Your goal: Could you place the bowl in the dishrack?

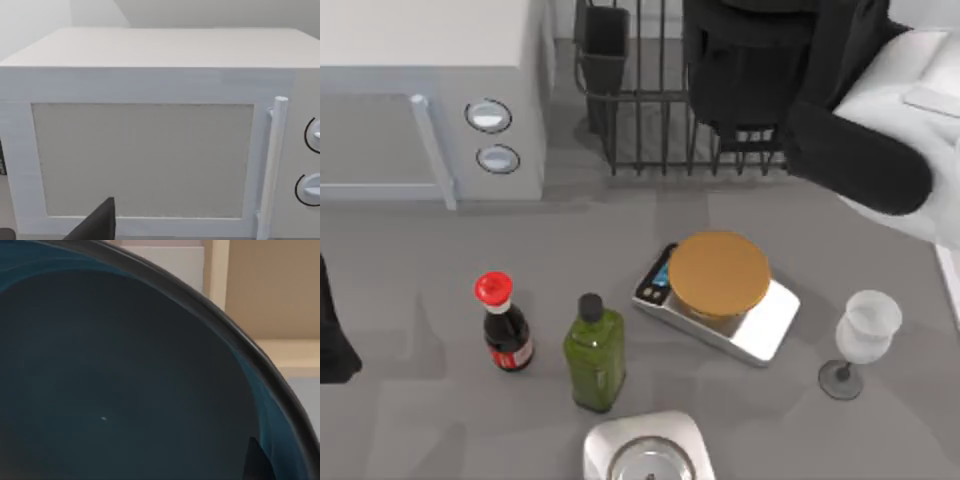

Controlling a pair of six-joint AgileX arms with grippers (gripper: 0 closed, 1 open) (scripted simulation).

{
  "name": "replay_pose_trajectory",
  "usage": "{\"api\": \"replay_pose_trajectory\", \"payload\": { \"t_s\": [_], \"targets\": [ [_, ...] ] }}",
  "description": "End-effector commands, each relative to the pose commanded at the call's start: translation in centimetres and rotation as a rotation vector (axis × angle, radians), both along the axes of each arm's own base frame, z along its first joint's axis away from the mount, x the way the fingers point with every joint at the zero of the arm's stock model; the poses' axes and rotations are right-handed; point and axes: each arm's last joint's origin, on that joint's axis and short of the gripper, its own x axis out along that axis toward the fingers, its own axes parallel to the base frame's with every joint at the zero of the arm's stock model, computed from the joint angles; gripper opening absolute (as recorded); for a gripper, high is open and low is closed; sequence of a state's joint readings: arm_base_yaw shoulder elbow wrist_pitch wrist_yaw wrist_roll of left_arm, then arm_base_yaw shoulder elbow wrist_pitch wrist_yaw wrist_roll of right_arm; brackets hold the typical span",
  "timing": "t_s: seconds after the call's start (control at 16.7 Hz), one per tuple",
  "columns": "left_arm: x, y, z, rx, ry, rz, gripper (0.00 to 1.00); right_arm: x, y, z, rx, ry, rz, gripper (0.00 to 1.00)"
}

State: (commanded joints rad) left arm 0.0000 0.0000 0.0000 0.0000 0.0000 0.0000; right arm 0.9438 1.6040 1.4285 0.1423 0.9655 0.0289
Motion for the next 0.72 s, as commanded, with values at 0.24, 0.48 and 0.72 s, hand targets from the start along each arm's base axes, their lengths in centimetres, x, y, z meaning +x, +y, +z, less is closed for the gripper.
{"api": "replay_pose_trajectory", "payload": {
  "t_s": [0.24, 0.48, 0.72],
  "targets": [
    [0.0, 0.0, 0.0, 0.0, 0.0, 0.0, 1.0, 7.4, 0.7, -6.8, 0.026, -0.019, 0.001, 0.0],
    [0.0, 0.0, 0.0, 0.0, 0.0, 0.0, 1.0, 13.2, -1.5, -13.7, 0.019, -0.017, -0.003, 0.0],
    [0.0, 0.0, 0.0, 0.0, 0.0, 0.0, 1.0, 14.7, -2.7, -15.9, 0.007, -0.006, -0.004, 0.0]
  ]
}}
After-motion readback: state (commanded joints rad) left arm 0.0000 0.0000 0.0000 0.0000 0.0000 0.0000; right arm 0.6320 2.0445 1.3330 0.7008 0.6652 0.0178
